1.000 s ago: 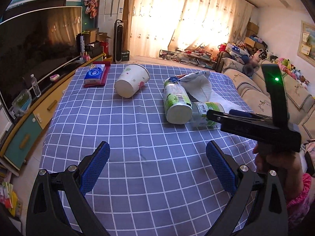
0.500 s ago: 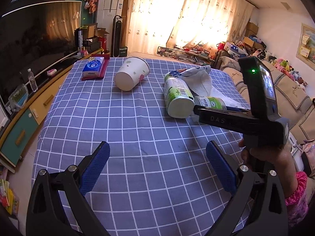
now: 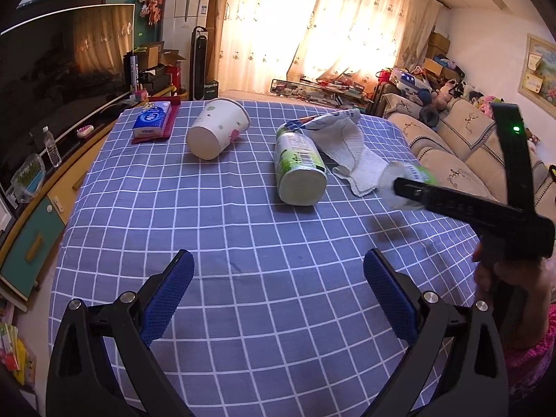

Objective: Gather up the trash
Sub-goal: 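Carry the green can into the yellow bin and release it with the right gripper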

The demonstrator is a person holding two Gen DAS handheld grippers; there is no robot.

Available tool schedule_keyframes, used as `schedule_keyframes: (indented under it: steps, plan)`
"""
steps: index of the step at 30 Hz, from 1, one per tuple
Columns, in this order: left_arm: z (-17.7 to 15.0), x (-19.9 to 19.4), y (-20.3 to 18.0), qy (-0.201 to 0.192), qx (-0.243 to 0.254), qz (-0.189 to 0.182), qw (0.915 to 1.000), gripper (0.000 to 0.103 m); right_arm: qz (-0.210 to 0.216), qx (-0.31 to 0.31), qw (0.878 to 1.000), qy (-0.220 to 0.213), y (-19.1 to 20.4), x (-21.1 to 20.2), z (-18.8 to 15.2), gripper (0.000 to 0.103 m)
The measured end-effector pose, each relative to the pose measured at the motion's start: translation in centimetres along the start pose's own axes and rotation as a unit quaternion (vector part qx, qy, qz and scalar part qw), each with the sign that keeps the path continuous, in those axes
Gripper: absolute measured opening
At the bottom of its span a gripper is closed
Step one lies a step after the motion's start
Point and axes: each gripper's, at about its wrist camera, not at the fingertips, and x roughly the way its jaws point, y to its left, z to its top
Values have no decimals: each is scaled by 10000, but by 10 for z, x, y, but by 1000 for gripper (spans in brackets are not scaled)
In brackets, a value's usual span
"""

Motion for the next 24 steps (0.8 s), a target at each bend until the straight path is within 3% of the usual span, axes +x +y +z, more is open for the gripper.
schedule_keyframes:
  steps: [7,13,19,24]
  plan:
    - [4,14,-17,97,99,-55,9999,97,-666,626,9956,-217,-83,-29,-9,69]
    - [8,29,-33,193,184,-95,9996,97,-1415,1298,9811,-219,-180,-45,-18,69]
    - [13,42,-46,289,207,-131,9993,97,-2062,1665,9642,18,-259,-40,-28,69]
    - [15,52,-55,372,241,-145,9989,97,-2314,1854,9547,255,-301,-28,-39,69]
